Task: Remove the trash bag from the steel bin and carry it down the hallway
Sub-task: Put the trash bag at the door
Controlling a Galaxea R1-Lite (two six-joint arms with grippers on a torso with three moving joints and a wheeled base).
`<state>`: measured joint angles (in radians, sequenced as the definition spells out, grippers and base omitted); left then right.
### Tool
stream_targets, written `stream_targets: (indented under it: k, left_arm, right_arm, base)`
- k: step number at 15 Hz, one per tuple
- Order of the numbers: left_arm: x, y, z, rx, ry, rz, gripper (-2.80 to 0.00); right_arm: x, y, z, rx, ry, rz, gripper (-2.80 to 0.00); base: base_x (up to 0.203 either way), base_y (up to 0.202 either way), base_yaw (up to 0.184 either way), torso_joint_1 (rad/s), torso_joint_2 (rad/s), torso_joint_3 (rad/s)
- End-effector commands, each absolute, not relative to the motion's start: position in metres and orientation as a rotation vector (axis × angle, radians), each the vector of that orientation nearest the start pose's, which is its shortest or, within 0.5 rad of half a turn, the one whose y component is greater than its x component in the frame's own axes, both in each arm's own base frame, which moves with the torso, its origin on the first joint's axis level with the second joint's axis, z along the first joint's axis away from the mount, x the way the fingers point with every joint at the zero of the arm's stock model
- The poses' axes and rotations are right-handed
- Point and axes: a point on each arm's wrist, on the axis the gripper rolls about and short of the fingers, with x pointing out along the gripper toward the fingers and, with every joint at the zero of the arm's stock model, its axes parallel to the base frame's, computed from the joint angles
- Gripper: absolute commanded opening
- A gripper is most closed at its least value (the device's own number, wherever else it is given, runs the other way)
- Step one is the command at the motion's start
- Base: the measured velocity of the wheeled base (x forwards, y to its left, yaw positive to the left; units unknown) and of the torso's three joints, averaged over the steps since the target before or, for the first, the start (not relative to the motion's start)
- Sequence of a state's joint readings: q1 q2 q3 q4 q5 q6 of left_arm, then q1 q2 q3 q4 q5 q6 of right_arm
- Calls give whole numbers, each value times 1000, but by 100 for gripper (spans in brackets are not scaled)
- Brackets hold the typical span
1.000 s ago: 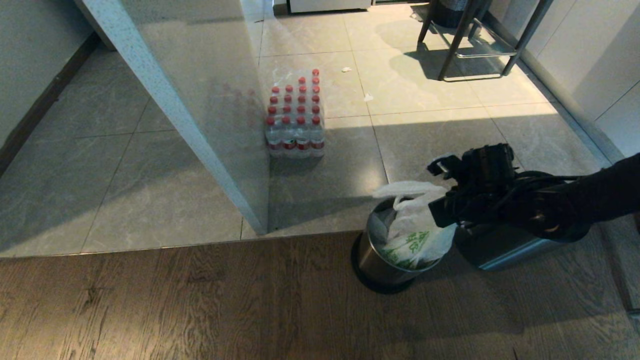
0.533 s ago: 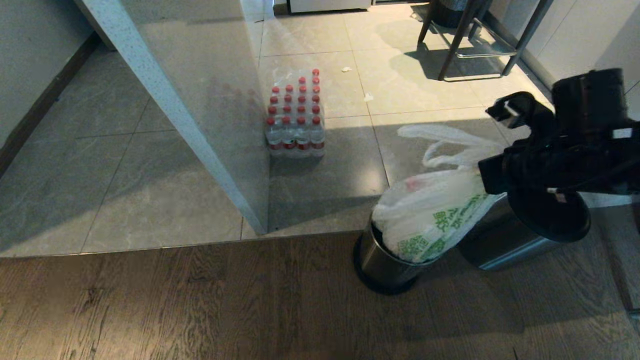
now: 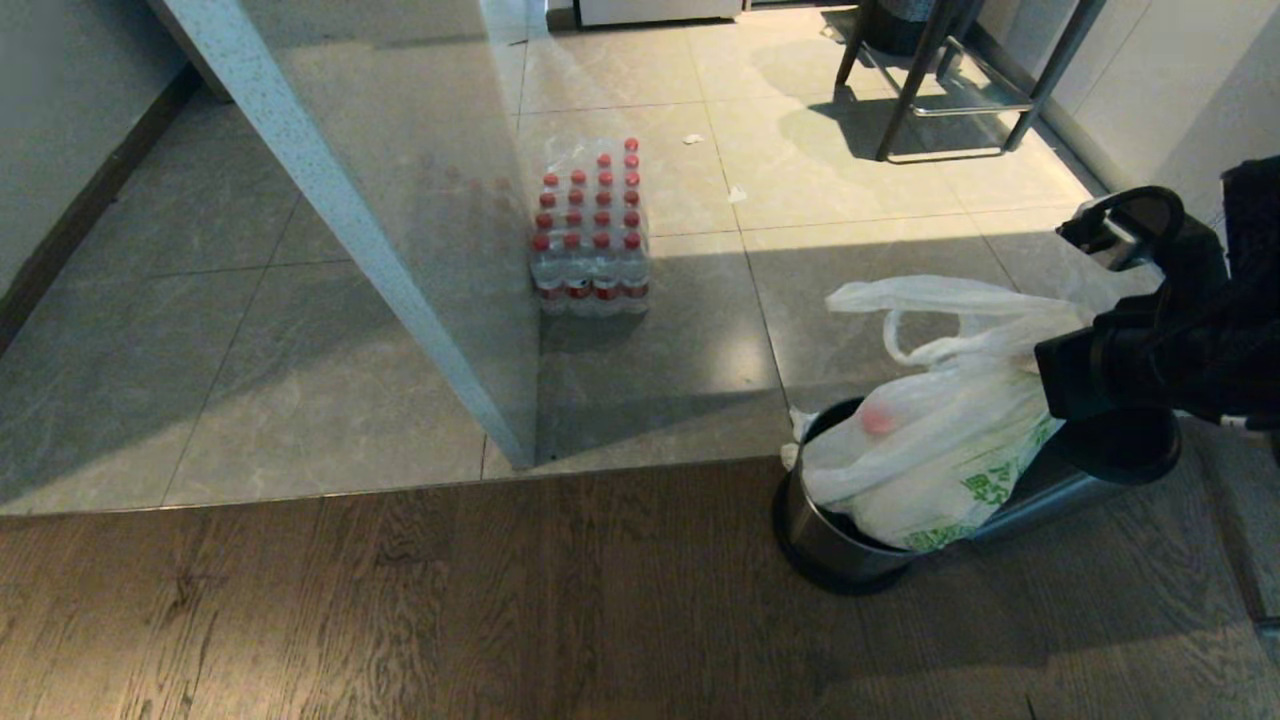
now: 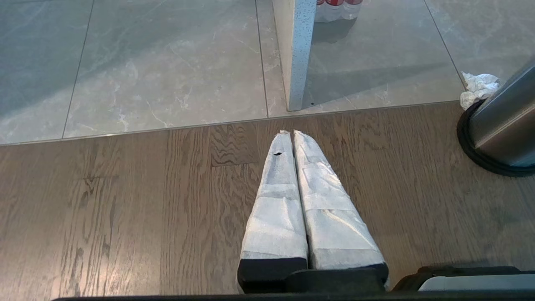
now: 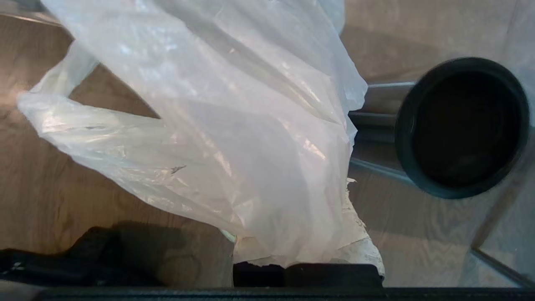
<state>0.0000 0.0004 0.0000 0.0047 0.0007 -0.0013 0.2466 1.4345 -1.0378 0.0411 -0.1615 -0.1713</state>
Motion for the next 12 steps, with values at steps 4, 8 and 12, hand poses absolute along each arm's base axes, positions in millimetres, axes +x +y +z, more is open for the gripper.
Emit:
stream_targets:
  k: [4,8,12]
  left_arm:
    - [-23,0,75,-2,5,2,-280]
    - [-23,0,75,-2,5,0,-280]
    - [-23,0,75,-2,5,0,-280]
  right_arm:
    - [247,59,266,-246,333,120,-280]
    - [245,59,335,-197,190,109,-280]
    - [214,51,349,-196,225,125,-280]
  base:
    - [0,0,0,0,0,0]
    - [0,0,0,0,0,0]
    - [0,0,0,0,0,0]
